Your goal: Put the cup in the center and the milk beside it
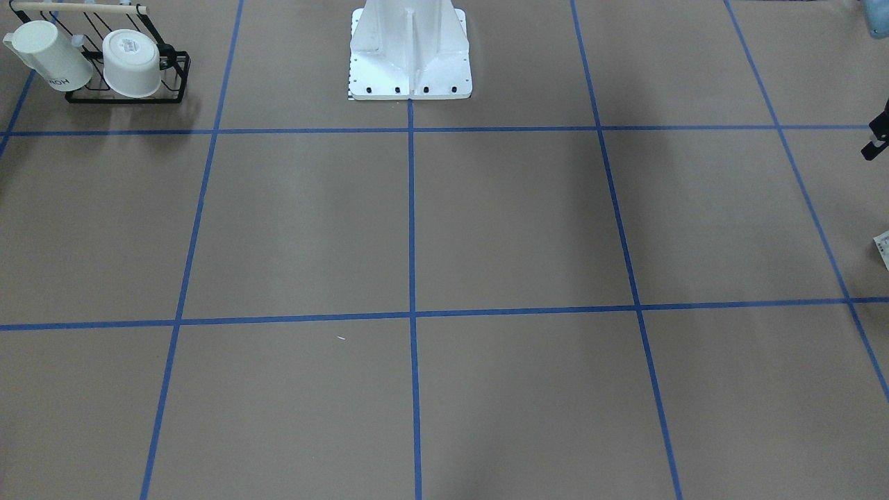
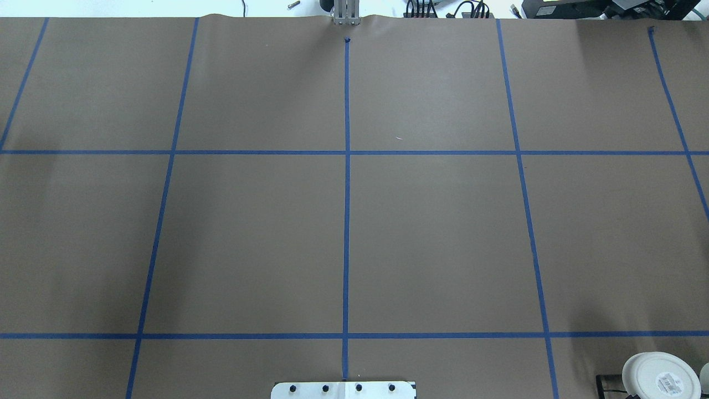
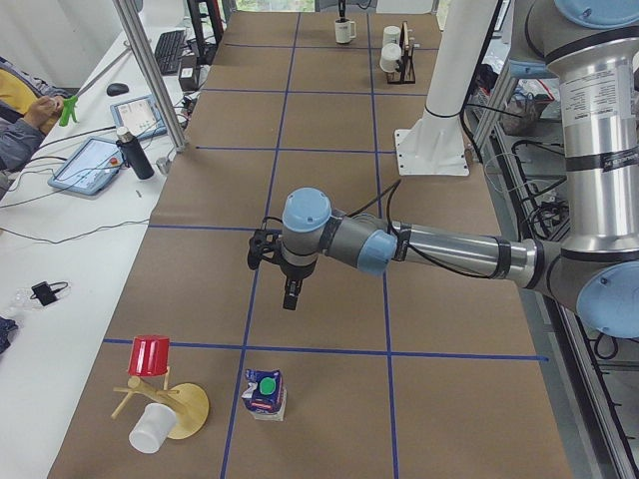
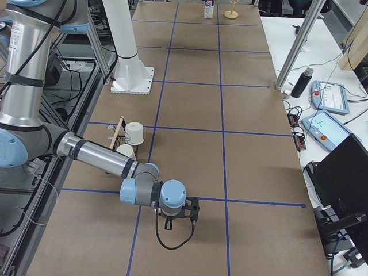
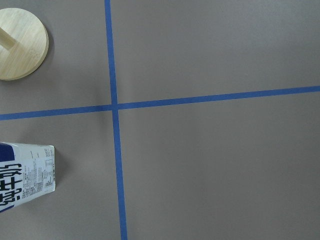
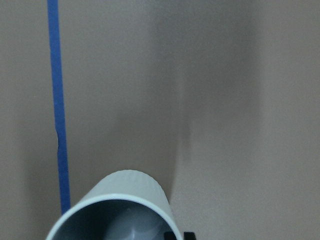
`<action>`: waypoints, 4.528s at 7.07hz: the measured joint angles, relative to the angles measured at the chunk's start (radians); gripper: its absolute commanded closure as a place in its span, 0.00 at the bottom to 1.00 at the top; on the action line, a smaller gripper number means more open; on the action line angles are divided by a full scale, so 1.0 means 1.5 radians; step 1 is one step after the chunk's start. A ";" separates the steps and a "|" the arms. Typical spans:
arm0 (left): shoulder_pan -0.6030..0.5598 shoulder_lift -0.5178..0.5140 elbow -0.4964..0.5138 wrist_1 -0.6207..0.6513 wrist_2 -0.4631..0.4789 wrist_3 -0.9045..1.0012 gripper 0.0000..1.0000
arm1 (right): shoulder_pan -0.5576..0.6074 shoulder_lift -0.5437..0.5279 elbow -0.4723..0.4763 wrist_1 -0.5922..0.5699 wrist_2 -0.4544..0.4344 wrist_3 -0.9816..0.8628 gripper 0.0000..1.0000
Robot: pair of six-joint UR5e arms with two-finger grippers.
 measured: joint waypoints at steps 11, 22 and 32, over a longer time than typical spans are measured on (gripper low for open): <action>0.001 0.001 -0.007 0.000 0.001 0.000 0.02 | -0.516 0.722 0.005 -0.166 -0.141 1.150 1.00; -0.180 -0.115 0.338 -0.043 0.028 0.329 0.02 | -0.379 0.493 0.186 -0.124 -0.081 0.999 0.00; -0.168 -0.118 0.405 -0.240 -0.015 0.132 0.02 | -0.372 0.419 0.242 -0.140 -0.092 0.934 0.00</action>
